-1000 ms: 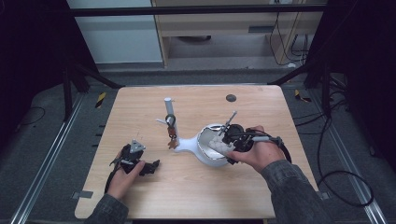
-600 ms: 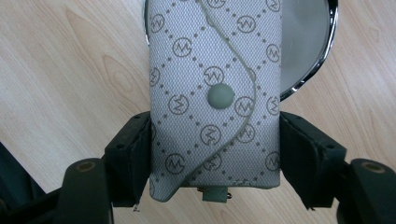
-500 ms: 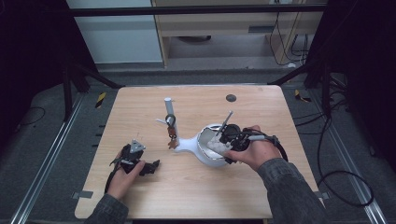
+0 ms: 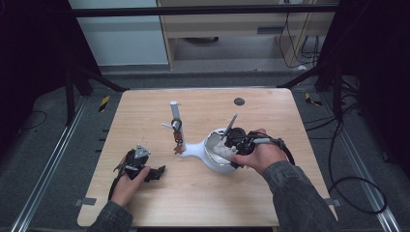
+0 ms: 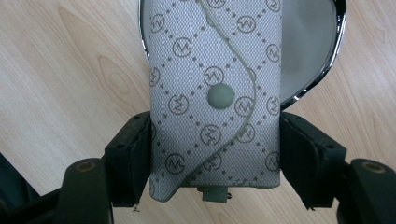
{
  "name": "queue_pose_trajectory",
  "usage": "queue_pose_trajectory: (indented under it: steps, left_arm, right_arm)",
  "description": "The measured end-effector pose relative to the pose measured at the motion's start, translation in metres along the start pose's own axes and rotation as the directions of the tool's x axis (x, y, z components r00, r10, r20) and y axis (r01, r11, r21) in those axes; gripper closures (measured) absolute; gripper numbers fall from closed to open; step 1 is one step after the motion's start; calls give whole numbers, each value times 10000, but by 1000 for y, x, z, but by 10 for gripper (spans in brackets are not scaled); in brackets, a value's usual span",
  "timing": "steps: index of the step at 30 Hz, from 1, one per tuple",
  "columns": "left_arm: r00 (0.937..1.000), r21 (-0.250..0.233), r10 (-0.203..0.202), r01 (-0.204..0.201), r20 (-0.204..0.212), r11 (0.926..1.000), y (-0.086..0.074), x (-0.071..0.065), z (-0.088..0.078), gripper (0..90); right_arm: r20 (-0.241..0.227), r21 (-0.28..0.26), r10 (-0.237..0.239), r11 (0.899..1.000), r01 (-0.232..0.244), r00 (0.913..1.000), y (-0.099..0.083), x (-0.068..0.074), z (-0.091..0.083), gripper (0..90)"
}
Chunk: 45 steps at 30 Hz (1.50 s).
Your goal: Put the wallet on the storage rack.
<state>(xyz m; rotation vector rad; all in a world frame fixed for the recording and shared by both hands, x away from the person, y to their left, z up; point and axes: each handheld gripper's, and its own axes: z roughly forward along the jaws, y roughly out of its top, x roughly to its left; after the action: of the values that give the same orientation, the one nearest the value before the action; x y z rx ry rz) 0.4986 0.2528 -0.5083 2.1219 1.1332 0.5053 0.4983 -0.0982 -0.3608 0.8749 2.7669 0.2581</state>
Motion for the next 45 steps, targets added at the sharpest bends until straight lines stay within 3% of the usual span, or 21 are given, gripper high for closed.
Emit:
queue_pose_trajectory:
  steps: [23, 45]
  left_arm:
    - [10000, 7, 8, -8, 5, 10000, 0, 0, 0, 6]
    - [10000, 17, 27, -27, 25, 10000, 0, 0, 0, 5]
  right_arm:
    - [147, 472, -34, 9989, 27, 9999, 10, -5, 13, 310]
    - [51, 584, -179, 9981, 175, 9998, 27, -8, 25, 309]
